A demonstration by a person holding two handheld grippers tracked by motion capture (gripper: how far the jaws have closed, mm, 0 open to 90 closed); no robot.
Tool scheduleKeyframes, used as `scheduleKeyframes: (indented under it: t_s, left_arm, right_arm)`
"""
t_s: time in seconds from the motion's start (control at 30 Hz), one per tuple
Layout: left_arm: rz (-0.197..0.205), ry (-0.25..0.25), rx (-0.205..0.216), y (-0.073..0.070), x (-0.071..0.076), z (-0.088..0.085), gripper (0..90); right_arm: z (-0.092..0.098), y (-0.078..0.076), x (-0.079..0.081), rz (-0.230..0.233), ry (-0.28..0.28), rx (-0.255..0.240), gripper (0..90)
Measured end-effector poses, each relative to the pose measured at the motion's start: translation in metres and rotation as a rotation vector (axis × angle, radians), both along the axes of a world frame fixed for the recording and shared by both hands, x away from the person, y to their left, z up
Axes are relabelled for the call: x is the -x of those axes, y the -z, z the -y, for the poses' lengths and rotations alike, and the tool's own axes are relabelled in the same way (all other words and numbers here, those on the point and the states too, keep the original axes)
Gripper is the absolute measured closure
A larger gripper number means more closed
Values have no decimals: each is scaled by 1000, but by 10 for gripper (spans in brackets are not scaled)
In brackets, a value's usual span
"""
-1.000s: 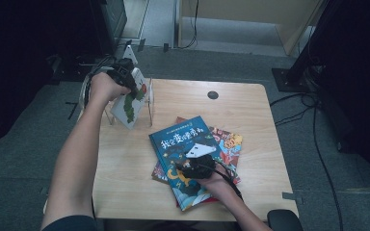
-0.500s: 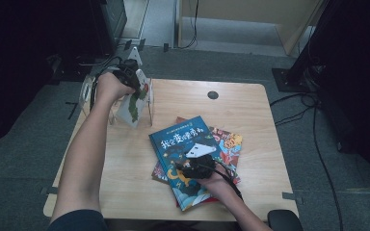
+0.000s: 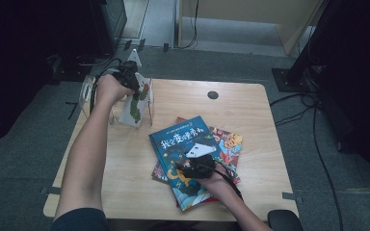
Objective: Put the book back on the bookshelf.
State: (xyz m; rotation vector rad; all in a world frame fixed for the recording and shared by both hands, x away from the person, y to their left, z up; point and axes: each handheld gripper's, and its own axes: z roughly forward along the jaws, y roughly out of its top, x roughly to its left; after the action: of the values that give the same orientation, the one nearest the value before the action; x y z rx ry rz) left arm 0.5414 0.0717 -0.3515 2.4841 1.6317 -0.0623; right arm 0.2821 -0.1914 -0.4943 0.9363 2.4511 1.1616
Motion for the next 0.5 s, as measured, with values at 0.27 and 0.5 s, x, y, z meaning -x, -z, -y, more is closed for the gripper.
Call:
scheduleKeyframes:
  t_s: [0.27, 0.5]
  left_arm:
    - [14, 0, 18, 3, 0, -2, 778]
    - [13, -2, 22, 5, 0, -3, 777]
  right_arm:
    - [0, 0, 0, -1, 3, 0, 446]
    - [0, 0, 0, -2, 3, 0, 447]
